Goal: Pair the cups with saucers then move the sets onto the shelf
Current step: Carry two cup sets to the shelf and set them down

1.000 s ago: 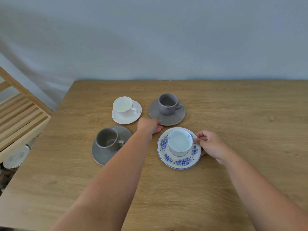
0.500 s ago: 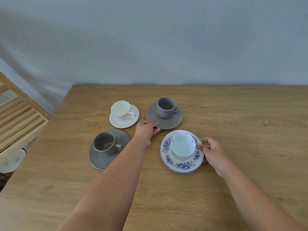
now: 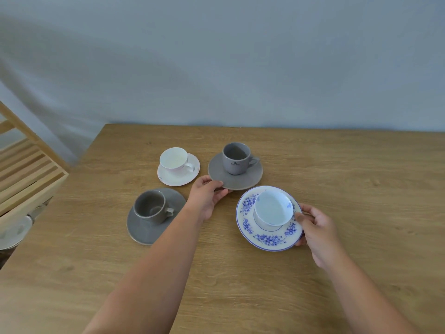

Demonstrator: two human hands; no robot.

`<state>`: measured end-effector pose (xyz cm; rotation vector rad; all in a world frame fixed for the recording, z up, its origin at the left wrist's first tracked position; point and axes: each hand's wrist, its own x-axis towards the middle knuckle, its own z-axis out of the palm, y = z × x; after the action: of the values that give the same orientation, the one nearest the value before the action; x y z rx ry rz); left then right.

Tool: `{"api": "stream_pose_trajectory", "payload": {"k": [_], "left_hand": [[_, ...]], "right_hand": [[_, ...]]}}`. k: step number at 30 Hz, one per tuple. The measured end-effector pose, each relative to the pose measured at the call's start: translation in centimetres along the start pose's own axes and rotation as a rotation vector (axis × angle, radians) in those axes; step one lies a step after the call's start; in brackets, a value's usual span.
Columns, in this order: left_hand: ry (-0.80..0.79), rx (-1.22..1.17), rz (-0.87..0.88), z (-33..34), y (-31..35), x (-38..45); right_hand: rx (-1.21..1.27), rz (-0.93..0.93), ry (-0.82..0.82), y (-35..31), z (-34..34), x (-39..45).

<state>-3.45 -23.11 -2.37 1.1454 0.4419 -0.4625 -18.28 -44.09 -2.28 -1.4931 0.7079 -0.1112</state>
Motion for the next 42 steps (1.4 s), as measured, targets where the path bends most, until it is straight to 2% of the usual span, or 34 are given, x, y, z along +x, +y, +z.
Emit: {"api": "stream_pose_trajectory", "payload": {"k": [9,18,27,33,42], "left_hand": [[-0.039,-0.097,0.191,0.8,4.3,-4.0],[0.066,-0.222,0.326,-4.3,9.3,-9.7],[0.261,-0.352,0.411,-17.5,12.3,-15.3],[0.376,-0.370,0.480,-29.1,14.4,-19.4],[0.520,-0.420,0.473,-44.3,16.1,-24.7]], "right_hand": [[0.110,-0.129,0.111,-4.0,0.0,-2.4],[0.110,-0.222,0.020,-7.7,4.2,-3.9],[0.115,-0.271,-0.141,-10.0,15.3,-7.5],[0.138,-0.227,-0.241,-10.1,26.1,-11.6],[0.111,-0.180,-0.351,-8.9,42.4,-17.5]]}}
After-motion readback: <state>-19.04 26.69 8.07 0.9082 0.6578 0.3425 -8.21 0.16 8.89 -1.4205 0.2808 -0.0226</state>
